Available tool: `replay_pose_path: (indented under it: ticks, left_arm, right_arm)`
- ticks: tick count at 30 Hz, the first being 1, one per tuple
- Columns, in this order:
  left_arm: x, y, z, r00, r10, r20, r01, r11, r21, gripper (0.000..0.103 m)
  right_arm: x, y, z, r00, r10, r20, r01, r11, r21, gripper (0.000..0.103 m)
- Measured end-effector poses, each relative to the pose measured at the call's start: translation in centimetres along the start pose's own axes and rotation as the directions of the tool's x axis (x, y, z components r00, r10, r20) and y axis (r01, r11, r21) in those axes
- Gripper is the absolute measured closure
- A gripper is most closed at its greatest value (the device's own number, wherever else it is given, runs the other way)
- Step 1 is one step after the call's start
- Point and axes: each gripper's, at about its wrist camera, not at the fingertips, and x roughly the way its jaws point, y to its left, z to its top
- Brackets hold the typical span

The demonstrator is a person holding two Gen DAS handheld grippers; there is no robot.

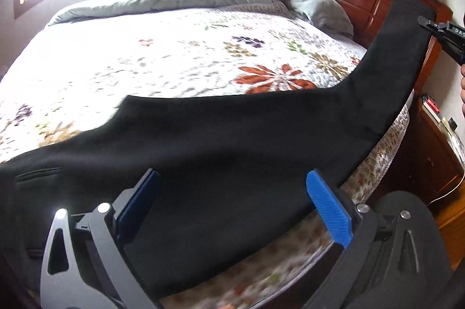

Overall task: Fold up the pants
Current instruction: 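Raise the trouser leg end with the right gripper and swing it over the trousers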

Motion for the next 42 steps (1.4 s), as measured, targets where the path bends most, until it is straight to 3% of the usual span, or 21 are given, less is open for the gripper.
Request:
replay_pose_path:
  ticks: [7,15,27,42]
  left_arm:
    - [-3.3,5.4,-1.9,0.998,0.057,0.027,-0.055,0.997,-0.058,0.003]
    - [-5.5,10.1,-3.8,0.994,0.054,0.098,-0.036,0.983,-0.179,0.003]
    - [-6.1,11.5,-4.5,0.99,0.025,0.142,0.005,0.978,-0.206,0.003]
    - [-5.7,12.2,-5.0,0.992,0.001,0.127,0.027,0.975,-0.221,0.003]
  right_arm:
    - [0.3,6.4,-0.3,0.999,-0.034,0.007,0.034,0.986,-0.161,0.093]
    - [1.0,13.1,-1.4,0.999,-0.054,-0.007,0.049,0.949,-0.312,0.093]
    - [3.6,20.3,-3.7,0.996,-0.062,-0.065,0.028,0.906,-0.423,0.093]
    - [5.0,24.2,-6.1,0.995,-0.056,-0.088,0.001,0.852,-0.523,0.093]
